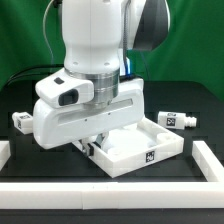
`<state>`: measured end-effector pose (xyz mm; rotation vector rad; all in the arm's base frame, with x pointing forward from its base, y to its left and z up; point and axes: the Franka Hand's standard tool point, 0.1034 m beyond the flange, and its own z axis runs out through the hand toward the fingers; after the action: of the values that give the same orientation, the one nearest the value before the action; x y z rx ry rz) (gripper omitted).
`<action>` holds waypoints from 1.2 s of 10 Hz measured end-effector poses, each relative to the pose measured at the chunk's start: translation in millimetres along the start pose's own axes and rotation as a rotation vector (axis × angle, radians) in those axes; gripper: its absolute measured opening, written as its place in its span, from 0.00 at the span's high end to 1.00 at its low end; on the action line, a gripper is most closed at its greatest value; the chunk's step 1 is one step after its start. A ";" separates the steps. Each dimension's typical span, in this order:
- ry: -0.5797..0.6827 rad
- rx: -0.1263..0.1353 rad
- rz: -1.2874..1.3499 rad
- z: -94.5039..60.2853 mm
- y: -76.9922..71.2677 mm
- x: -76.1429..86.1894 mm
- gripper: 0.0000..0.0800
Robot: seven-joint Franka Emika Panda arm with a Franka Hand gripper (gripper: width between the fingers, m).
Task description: Assemble one leg
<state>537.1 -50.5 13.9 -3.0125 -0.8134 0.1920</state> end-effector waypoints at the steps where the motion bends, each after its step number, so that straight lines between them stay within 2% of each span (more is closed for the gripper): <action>1: 0.000 0.000 0.000 0.1 0.0 0.0 0.93; 2: 0.001 0.001 0.032 0.7 0.3 1.6 0.93; 3: 0.001 0.010 0.143 2.4 3.9 9.7 0.93; 5: -0.036 0.086 0.363 -2.1 20.0 37.3 0.93; 6: -0.055 0.103 0.406 -3.8 23.9 48.4 0.93; 11: -0.040 0.095 0.373 -3.4 23.4 47.9 0.93; 12: -0.045 0.092 0.491 -3.8 19.1 51.8 0.93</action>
Offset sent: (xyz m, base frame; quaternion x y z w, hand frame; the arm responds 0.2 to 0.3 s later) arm 0.0576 -0.0064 -0.0177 0.0639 -0.0466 0.2735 0.9586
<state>591.5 -40.9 10.8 -3.0663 -0.0471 0.2924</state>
